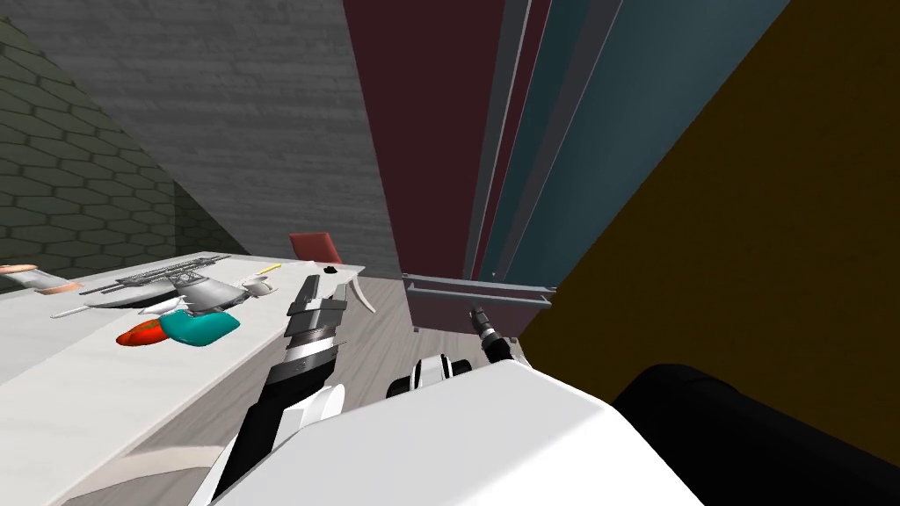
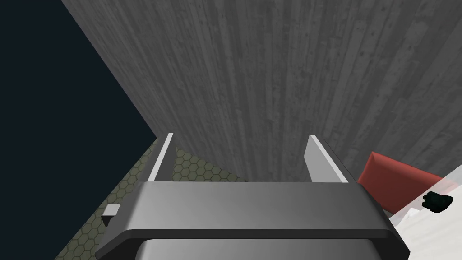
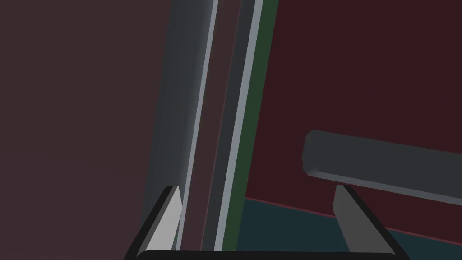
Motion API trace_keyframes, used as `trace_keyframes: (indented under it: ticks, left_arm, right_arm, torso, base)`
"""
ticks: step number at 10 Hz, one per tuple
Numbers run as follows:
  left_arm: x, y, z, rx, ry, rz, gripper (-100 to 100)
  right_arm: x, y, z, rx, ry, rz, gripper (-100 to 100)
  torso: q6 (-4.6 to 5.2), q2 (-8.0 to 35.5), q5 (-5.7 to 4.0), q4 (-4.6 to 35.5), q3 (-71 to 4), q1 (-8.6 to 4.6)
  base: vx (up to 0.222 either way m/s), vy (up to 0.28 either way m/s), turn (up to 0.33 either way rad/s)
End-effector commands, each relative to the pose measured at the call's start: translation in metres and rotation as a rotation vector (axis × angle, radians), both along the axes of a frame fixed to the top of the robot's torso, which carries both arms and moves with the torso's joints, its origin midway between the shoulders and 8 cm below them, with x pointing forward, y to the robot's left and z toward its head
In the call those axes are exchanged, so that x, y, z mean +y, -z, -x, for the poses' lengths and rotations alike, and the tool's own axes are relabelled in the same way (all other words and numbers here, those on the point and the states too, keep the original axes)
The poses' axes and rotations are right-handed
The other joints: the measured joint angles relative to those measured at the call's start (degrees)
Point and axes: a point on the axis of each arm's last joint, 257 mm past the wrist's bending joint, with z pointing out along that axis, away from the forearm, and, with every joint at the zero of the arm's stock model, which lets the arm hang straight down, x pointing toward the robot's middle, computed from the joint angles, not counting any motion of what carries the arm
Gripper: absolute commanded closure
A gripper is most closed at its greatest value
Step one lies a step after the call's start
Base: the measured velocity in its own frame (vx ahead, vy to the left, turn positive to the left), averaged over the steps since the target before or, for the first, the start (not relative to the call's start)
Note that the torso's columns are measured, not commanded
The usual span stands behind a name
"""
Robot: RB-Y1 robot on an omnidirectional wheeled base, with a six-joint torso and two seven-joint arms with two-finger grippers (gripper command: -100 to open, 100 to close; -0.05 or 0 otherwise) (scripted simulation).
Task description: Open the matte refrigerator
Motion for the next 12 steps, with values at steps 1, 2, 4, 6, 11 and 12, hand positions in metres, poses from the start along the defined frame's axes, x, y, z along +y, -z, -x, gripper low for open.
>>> trace_keyframes:
  ticks: [1, 2, 4, 6, 11, 12]
  left_arm:
    - [0.000, 0.000, 0.000, 0.000, 0.000, 0.000, 0]
    - [0.000, 0.000, 0.000, 0.000, 0.000, 0.000, 0]
    - [0.000, 0.000, 0.000, 0.000, 0.000, 0.000, 0]
    - [0.000, 0.000, 0.000, 0.000, 0.000, 0.000, 0]
    - [0.000, 0.000, 0.000, 0.000, 0.000, 0.000, 0]
    - [0.000, 0.000, 0.000, 0.000, 0.000, 0.000, 0]
  right_arm:
    - [0.006, 0.058, 0.020, 0.156, -0.008, 0.045, -100]
    - [0.002, 0.077, 0.027, 0.211, 0.003, 0.053, -100]
    - [0.005, 0.109, 0.043, 0.305, -0.005, 0.085, -100]
    - [0.006, 0.148, 0.066, 0.422, -0.011, 0.122, -100]
    - [0.002, 0.226, 0.131, 0.686, -0.023, 0.213, -100]
    - [-0.003, 0.237, 0.143, 0.731, -0.015, 0.222, -100]
  torso:
    - [0.05, 0.03, 0.00, 0.00, 0.02, -0.04]
    - [-0.02, 0.04, -0.01, 0.02, 0.03, -0.01]
    - [0.04, 0.02, -0.04, 0.01, 0.02, -0.15]
    - [0.05, -0.01, -0.01, 0.00, 0.00, -0.06]
    - [0.05, 0.06, -0.04, 0.02, 0.04, -0.15]
    - [-0.03, 0.04, -0.03, 0.02, 0.03, -0.07]
  base:
    - [-0.006, 0.052, 0.344]
    - [0.000, 0.044, 0.193]
    - [0.003, 0.029, 0.159]
    - [0.013, 0.039, 0.284]
    - [0.013, 0.034, 0.224]
    - [0.012, 0.029, 0.266]
